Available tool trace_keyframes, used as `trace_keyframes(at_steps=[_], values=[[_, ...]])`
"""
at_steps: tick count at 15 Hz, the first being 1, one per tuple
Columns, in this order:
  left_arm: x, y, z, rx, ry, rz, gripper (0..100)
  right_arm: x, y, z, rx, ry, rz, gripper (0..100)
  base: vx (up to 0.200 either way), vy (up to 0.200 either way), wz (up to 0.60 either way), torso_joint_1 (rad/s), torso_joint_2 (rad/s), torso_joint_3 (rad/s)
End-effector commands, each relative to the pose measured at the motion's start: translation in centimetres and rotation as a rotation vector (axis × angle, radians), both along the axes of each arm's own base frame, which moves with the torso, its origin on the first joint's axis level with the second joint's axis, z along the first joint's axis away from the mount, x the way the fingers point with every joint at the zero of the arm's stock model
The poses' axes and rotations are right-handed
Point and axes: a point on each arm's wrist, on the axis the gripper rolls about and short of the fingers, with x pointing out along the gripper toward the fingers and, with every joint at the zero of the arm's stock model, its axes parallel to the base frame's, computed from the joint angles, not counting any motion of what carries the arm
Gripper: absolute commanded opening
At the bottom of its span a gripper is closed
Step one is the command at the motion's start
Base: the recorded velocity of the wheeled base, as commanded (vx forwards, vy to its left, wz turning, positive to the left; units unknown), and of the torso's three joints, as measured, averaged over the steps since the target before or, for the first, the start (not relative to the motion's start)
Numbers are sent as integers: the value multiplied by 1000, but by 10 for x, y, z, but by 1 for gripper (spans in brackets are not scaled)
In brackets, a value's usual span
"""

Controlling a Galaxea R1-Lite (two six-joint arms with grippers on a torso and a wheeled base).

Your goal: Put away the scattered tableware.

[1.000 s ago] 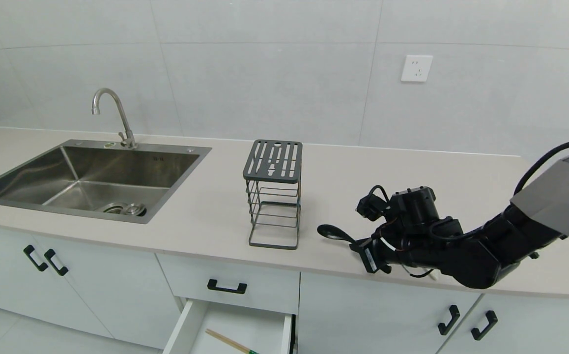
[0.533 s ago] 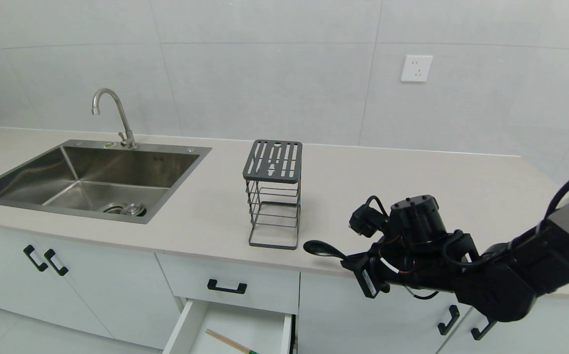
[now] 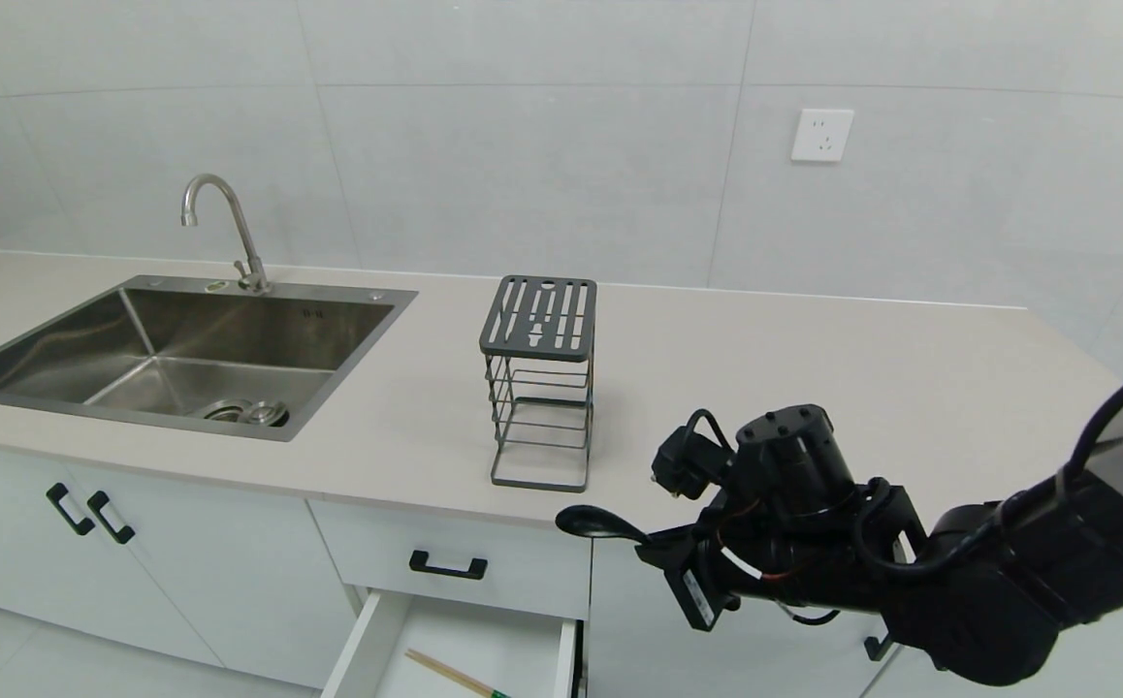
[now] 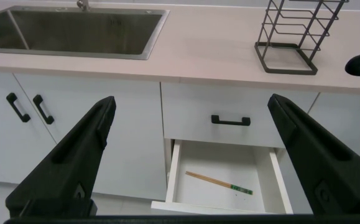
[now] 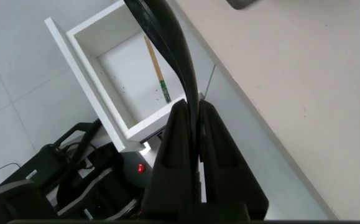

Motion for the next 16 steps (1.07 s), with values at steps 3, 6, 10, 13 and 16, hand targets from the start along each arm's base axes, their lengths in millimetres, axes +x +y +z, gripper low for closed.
trace_keyframes(at_steps=[3,6,10,13,16], values=[[0,0,0,0,2,0,100,-6,15,3,30,2,25,0,0,0,0,0,0,0],[0,0,0,0,0,0,100,-8,30,0,45,-5,56,0,0,0,0,0,0,0],[0,0,0,0,0,0,100,0,57,-5,67,-12,90,0,0,0,0,0,0,0],[0,0,0,0,0,0,100,2,84,-8,92,-27,141,0,0,0,0,0,0,0],[0,0,0,0,0,0,100,9,103,-11,141,-13,213,0,0,0,0,0,0,0]])
